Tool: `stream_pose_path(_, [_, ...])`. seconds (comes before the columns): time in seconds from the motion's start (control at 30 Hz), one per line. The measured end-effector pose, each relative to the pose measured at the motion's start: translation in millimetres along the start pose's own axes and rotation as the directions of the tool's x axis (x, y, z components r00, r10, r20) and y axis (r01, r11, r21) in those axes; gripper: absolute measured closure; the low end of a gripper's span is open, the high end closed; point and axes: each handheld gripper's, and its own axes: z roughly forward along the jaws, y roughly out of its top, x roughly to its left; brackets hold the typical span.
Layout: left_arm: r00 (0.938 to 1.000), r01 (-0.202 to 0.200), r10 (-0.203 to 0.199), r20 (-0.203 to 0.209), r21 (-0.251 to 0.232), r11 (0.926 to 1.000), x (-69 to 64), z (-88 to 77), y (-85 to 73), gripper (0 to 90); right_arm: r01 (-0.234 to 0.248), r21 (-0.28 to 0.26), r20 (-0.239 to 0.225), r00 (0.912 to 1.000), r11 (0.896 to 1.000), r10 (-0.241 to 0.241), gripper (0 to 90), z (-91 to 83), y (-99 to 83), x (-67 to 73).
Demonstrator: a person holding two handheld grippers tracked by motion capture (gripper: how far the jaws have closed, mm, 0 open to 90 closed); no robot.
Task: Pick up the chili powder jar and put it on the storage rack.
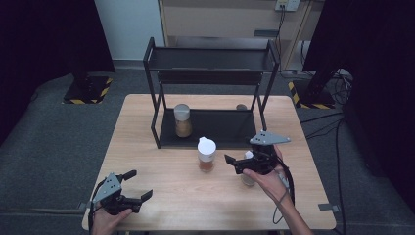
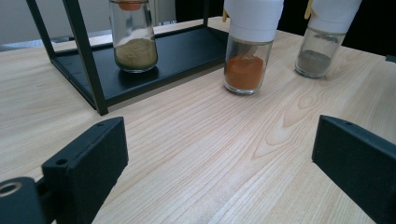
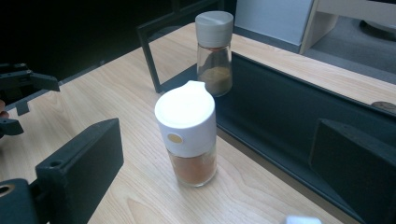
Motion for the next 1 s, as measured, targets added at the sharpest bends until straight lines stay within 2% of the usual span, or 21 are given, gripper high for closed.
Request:
stream_pose_path(0.57, [1.0, 0.003, -0.003, 0.005, -0.002, 1.0, 1.4, -0.7, -0.5, 2.7, 0.017, 0.085, -0.024, 0.9996, 0.996, -0.015, 3.9, 46.0, 20.8, 9.7])
stream_pose_path(1.0, [0.9999, 0.008, -0.008, 0.007, -0.004, 1.0, 2.2, -1.1, -1.2, 2.7, 0.018, 0.143, -0.018, 0.9997, 0.99, -0.016, 4.0, 76.7, 24.8, 14.0])
